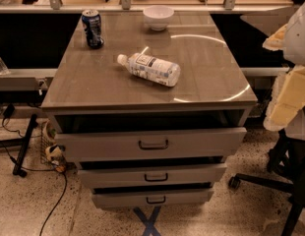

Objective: Place blue plastic bottle upright

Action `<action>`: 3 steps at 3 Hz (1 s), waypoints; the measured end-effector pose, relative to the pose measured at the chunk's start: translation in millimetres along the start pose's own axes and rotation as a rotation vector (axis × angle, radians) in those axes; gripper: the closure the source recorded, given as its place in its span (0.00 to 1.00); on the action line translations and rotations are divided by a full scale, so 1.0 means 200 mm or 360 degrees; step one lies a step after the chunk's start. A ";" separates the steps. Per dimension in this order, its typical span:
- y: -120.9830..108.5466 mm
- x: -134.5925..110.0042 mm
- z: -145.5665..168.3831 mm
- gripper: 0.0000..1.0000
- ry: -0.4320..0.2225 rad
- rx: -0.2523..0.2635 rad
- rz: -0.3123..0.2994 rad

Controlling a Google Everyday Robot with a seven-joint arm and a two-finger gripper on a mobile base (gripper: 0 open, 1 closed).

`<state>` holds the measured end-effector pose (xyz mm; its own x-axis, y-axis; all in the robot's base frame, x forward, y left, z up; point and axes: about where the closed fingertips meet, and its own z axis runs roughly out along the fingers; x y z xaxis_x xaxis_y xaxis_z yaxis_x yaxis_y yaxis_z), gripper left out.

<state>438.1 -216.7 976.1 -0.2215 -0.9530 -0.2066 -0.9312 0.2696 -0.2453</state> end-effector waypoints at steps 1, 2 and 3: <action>0.00 0.00 0.00 0.00 0.0000 0.0000 0.0000; -0.02 -0.08 0.01 0.00 -0.0019 0.0017 -0.0009; -0.08 -0.34 0.11 0.00 -0.0078 0.0020 -0.0047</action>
Offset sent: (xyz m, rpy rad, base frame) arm 0.0188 0.0345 0.0006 0.0175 -0.0111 0.0154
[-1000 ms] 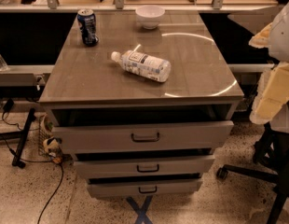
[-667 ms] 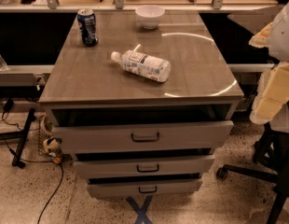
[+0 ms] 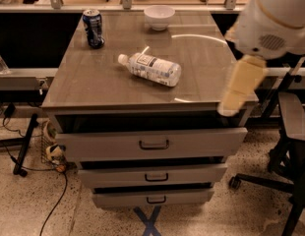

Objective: Place blue plastic bottle upright

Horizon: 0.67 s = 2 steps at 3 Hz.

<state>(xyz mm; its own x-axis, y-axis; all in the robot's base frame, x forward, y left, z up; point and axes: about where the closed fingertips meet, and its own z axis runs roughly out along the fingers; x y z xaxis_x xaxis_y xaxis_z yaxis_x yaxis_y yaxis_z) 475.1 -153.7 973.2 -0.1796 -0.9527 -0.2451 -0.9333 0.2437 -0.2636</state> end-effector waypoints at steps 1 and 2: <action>-0.19 -0.43 0.24 0.00 -0.0060 0.0042 -0.0035; -0.33 -0.68 0.42 0.00 -0.0084 0.0061 0.0011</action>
Offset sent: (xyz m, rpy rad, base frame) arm 0.1678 0.1863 -0.0423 0.0712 -0.0591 -0.0370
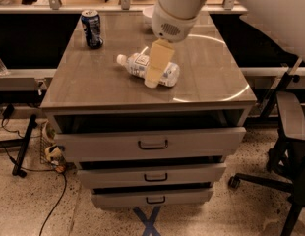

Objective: Place blue plastic bottle upright

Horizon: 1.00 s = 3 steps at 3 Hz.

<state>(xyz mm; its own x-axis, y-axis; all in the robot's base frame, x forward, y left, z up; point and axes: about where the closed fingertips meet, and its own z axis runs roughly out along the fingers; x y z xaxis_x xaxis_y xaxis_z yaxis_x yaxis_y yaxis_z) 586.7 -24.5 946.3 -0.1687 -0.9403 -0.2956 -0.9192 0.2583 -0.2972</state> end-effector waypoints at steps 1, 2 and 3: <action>-0.13 -0.16 0.21 0.00 0.0028 0.0001 0.0083; -0.22 -0.24 0.51 0.00 0.0129 -0.0070 0.0220; -0.26 -0.24 0.69 0.04 0.0206 -0.0114 0.0312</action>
Offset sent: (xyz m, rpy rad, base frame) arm 0.1172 0.0753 -0.0927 -0.0260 0.1407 -0.1954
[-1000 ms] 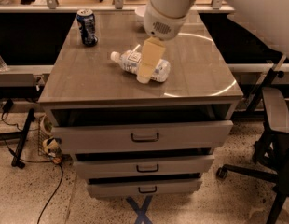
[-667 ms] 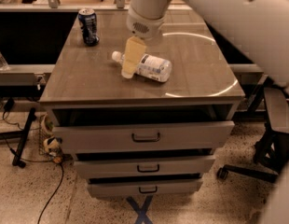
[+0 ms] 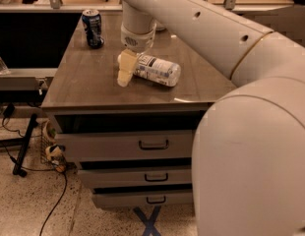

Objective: Place blue plastic bottle upright

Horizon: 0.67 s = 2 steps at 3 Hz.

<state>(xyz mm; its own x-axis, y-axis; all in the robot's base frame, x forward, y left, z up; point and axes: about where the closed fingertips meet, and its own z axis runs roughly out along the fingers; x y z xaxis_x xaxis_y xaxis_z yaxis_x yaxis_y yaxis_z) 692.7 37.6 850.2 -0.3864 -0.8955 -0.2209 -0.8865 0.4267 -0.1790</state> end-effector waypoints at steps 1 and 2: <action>-0.03 0.01 0.06 0.26 0.0026 0.0005 0.0049; -0.07 0.05 0.04 0.50 0.0014 0.0038 0.0077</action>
Offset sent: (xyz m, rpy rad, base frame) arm 0.0117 -0.0315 0.0040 0.0029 -0.0451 -0.0819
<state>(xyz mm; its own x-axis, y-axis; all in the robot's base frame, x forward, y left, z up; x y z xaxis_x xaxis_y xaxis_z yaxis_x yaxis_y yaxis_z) 702.8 23.0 842.3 -0.4313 -0.8746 -0.2214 -0.8602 0.4726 -0.1913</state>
